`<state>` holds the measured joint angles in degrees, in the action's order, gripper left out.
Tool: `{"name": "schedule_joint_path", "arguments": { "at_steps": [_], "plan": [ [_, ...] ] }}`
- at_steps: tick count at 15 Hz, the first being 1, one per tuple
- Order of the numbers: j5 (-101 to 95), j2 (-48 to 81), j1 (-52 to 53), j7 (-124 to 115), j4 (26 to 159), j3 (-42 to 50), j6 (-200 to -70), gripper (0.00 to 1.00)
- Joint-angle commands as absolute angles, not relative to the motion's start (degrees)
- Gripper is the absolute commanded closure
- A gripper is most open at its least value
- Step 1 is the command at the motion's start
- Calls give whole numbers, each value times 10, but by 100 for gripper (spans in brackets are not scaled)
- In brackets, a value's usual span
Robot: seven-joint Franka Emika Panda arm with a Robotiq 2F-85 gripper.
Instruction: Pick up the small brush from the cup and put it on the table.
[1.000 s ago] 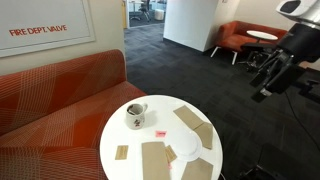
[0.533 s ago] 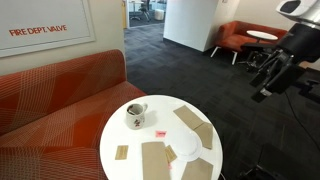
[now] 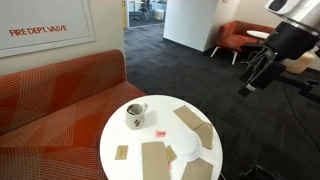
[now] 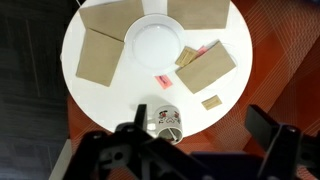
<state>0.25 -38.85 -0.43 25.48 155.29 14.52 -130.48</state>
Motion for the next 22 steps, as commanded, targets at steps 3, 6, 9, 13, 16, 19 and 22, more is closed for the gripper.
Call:
{"name": "schedule_joint_path", "arguments": {
  "at_steps": [3, 6, 9, 13, 16, 19, 22],
  "plan": [
    [4, -269, 25, 267, 1467, 131, -1335, 0],
    [6, -206, 34, 283, 1415, 129, -1338, 0],
    [13, -138, 37, 316, 1358, 128, -1343, 0],
    [30, -58, 29, 374, 1295, 119, -1364, 0],
    [63, -12, 19, 428, 1264, 108, -1401, 0],
    [97, 25, 4, 474, 1247, 92, -1433, 0],
    [128, 59, -13, 507, 1235, 70, -1458, 0]
  ]
}}
